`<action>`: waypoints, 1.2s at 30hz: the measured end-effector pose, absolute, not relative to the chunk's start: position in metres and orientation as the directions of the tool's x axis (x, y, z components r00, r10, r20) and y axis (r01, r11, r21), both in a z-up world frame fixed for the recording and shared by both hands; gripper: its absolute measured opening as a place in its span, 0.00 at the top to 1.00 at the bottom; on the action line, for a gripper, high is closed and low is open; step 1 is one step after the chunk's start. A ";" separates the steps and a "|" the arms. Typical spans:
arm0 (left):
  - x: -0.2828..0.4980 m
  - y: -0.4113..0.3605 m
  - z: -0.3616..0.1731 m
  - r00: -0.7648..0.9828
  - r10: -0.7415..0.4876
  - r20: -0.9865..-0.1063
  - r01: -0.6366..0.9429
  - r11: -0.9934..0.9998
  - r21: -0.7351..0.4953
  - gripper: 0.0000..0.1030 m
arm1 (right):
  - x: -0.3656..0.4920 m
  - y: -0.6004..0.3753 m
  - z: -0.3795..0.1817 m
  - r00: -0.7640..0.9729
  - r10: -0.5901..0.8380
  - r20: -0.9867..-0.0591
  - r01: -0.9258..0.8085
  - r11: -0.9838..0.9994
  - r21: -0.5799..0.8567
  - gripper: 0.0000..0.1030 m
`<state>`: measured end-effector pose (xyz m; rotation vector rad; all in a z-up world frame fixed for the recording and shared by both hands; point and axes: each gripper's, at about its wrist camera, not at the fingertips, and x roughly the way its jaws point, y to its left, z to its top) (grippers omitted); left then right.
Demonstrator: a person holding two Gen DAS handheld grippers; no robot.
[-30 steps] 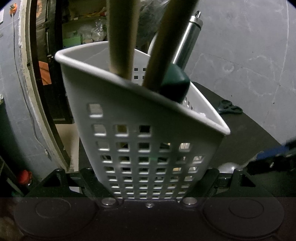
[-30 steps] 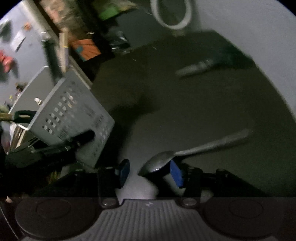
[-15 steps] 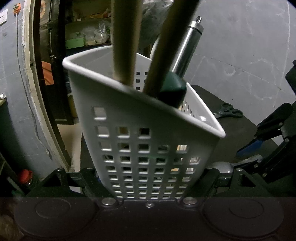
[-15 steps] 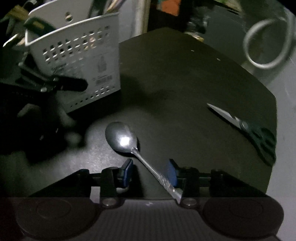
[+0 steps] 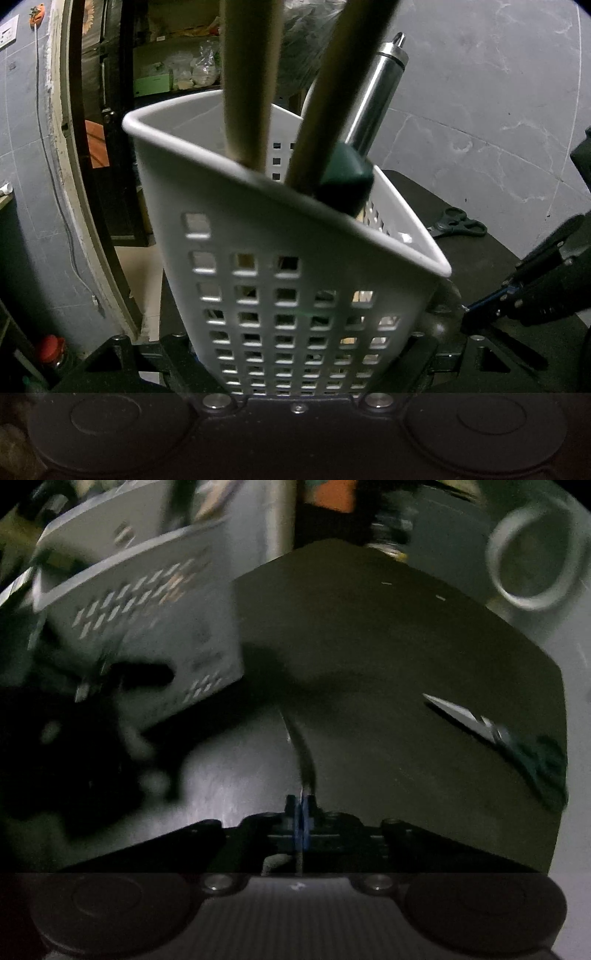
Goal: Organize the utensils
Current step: 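Lift the spoon with the right tool off the table, then carry the spoon with the right tool and lower it into the holder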
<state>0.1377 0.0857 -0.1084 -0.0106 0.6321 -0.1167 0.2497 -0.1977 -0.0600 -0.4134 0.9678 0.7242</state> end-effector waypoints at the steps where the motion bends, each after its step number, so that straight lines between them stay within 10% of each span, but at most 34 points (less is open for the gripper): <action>1: 0.138 0.086 -0.109 0.800 -0.113 -0.589 0.106 0.993 -0.045 0.20 | 0.255 -0.202 -0.061 0.361 0.379 -0.852 -0.674 0.738 0.043 0.99; 6: 0.137 0.087 -0.110 0.800 -0.116 -0.589 0.112 0.993 -0.043 0.20 | 0.272 -0.232 -0.068 0.341 0.447 -0.827 -0.481 0.839 0.256 0.99; 24: 0.137 0.091 -0.109 0.797 -0.131 -0.589 0.129 0.991 -0.047 0.20 | 0.244 -0.231 -0.056 0.451 0.421 -0.787 -0.451 0.868 0.206 0.99; 36: 0.140 0.096 -0.109 0.792 -0.162 -0.589 0.167 0.985 -0.046 0.20 | 0.197 -0.257 0.010 0.706 0.571 -0.418 -0.402 0.810 0.427 0.99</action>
